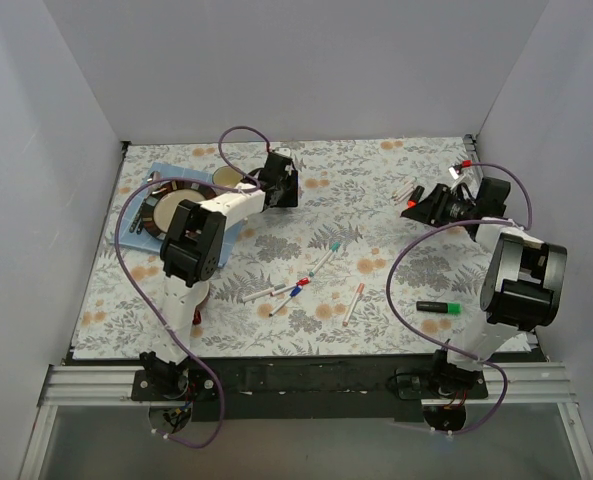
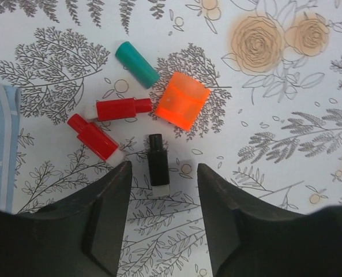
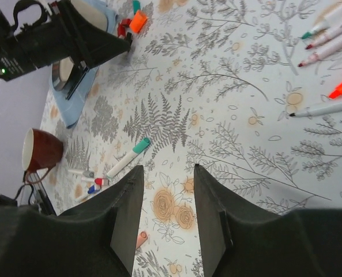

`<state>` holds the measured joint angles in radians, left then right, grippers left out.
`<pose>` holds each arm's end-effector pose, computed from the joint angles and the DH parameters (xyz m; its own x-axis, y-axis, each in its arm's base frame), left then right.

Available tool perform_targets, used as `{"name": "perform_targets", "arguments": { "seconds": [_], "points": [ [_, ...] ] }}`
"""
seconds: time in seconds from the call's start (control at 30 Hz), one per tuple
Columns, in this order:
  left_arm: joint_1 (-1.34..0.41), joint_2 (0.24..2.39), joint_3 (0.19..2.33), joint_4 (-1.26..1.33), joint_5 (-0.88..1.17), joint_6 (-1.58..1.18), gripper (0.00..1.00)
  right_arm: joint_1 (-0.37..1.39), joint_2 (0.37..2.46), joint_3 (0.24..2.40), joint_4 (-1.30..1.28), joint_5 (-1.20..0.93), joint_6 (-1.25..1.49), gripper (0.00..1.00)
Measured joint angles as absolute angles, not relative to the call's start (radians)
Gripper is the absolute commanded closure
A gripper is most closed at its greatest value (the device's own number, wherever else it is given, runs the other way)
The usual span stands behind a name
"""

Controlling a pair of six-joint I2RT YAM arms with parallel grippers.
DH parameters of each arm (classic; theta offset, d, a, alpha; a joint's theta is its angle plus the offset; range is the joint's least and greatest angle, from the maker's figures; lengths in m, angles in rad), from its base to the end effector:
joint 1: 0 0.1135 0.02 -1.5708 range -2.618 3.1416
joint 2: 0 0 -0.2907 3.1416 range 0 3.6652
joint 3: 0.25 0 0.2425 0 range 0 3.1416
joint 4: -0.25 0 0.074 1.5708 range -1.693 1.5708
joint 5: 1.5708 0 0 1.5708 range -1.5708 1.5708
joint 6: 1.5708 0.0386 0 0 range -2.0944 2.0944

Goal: Open the pen caps

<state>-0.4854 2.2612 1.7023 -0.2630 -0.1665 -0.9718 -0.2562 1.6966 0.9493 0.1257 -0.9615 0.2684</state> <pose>0.4562 -0.2334 0.1818 -0.6628 -0.5712 -0.4841 -0.3319 0.8037 -0.4939 0.3444 -0.0575 0.2303 -0.6757 0.3339 -0.6572 -0.3326 0.6575 0.6760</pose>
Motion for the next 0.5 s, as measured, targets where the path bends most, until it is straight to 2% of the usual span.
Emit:
{"name": "perform_targets", "arguments": {
  "seconds": [0.13,0.17,0.23,0.5],
  "points": [
    [-0.485,2.211,1.676,-0.274,-0.111,-0.97,0.35,-0.204,1.66,0.944,0.082,-0.982,0.181,0.52],
    [-0.485,2.181,1.654,-0.274,-0.092,-0.968,0.28,-0.184,1.649,0.944,0.062,-0.984,0.148,0.51],
    [-0.485,2.096,1.596,-0.274,-0.039,-0.96,0.23,-0.151,1.626,0.944,0.024,-0.982,0.09,0.51],
    [-0.484,1.655,1.306,-0.207,0.258,-0.917,0.18,0.061,1.452,0.938,-0.132,-0.946,-0.241,0.5]
  ]
}}
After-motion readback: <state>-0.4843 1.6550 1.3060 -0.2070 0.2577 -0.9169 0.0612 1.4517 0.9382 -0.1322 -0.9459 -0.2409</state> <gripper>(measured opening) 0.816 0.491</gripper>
